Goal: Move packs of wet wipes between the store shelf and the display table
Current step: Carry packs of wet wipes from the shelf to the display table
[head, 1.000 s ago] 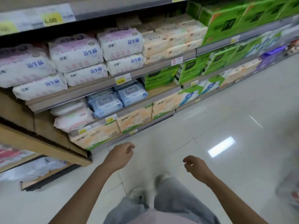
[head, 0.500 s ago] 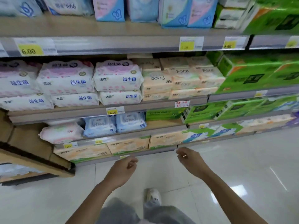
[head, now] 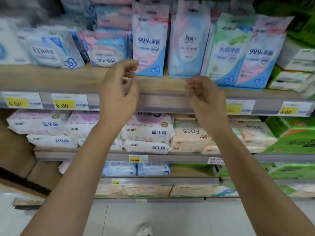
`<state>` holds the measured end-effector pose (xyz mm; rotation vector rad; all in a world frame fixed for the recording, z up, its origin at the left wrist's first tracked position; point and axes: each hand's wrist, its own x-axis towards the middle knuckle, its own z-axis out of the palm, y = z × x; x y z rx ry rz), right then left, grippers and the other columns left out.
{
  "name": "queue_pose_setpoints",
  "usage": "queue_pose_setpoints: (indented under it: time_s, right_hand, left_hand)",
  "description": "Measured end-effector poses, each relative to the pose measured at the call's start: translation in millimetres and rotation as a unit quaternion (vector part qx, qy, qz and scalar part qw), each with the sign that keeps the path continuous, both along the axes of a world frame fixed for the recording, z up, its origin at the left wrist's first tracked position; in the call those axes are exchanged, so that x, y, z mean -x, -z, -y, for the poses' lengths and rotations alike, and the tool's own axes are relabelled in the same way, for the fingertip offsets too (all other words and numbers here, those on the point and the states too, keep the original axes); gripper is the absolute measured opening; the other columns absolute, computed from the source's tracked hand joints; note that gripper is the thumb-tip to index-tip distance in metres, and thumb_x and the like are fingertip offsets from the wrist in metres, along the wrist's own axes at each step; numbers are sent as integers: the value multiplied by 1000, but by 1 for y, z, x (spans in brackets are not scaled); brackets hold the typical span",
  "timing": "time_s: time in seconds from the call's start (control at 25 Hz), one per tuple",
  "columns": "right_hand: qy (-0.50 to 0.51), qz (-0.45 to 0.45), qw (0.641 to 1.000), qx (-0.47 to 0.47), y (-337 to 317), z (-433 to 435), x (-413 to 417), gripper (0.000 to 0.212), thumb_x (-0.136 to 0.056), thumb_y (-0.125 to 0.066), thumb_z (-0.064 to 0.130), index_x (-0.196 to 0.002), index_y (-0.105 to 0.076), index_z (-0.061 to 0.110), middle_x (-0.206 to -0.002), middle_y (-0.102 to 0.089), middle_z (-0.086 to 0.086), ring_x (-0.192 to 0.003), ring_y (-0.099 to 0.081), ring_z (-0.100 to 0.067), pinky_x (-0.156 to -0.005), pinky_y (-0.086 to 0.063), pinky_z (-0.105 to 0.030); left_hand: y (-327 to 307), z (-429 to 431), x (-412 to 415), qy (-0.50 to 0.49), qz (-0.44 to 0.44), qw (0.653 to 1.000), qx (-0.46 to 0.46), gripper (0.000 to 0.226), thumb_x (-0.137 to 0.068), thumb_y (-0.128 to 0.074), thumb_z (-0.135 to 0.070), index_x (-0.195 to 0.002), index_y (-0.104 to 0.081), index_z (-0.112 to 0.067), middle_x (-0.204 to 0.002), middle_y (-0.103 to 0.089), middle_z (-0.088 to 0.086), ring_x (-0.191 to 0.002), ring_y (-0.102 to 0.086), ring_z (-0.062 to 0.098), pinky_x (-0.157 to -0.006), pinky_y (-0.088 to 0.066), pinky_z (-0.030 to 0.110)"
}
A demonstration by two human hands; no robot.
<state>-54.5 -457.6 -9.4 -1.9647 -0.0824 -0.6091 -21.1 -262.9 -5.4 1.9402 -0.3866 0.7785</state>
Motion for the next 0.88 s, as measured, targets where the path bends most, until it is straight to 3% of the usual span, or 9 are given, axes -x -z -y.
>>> queue_pose_setpoints:
  time_s: [0.08,0.24,0.32,0.4,0.48,0.64,0.76,0.88]
  right_hand:
    - [46,22,999,-7,-17,-12,-30,23,-87,-52,0,-106,-61,8,-86,-61,2,-71,-54,-3,-75,-48,-19]
    - [49,-27,997,58,-34,-37,-76,38,-85,-52,4,-122,-53,8,-92,-56,4,-80,-53,-10,-84,-46,-25]
    - [30,-53,995,75,-36,-49,-89,37,-82,-53,4,-119,-53,5,-86,-60,1,-82,-57,-18,-85,-48,-31]
    - [11,-42,996,78,-31,-57,-92,32,-78,-55,7,-110,-53,5,-94,-66,-7,-86,-62,-27,-81,-51,-43]
    - [-3,-44,997,57,-29,-59,-93,30,-78,-58,7,-108,-52,7,-100,-67,-9,-89,-64,-26,-79,-53,-45]
    - [-20,-40,999,-6,-32,-54,-89,32,-80,-60,1,-106,-50,16,-91,-61,5,-83,-60,-12,-79,-53,-30]
    - [-36,-35,999,-17,-35,-52,-83,34,-81,-61,1,-100,-44,23,-82,-53,17,-73,-56,0,-71,-49,-18]
    - [-52,-46,998,-14,-35,-49,-79,31,-82,-61,3,-102,-47,23,-84,-56,17,-75,-56,3,-73,-49,-15]
  left_hand:
    - [-17,1,-38,-38,-40,998,-12,35,-85,-56,-12,-119,-54,-9,-114,-60,4,-105,-57,18,-91,-47,34]
    - [-23,11,-78,-72,-112,987,-84,41,-81,-62,-19,-119,-51,-9,-116,-60,8,-108,-54,27,-84,-39,29]
    - [-22,15,-82,-65,-149,983,-89,46,-81,-63,-21,-124,-48,-11,-115,-63,7,-104,-57,26,-77,-40,28]
    - [-23,18,-80,-70,-164,980,-89,46,-82,-64,-22,-124,-48,-12,-115,-63,7,-105,-58,26,-72,-36,23]
    - [-25,20,-80,-79,-163,981,-68,46,-81,-66,-23,-122,-49,-12,-116,-63,6,-106,-59,25,-81,-42,26]
    - [-24,21,-78,-81,-166,983,-5,45,-77,-72,-23,-114,-50,-11,-113,-62,4,-101,-60,22,-89,-48,37]
    - [-22,20,-78,-81,-156,983,45,38,-77,-74,-21,-101,-45,-17,-104,-61,3,-94,-61,22,-85,-49,40]
    - [-22,19,-77,-64,-152,984,69,37,-78,-73,-17,-97,-41,-17,-92,-60,2,-86,-62,25,-81,-50,41]
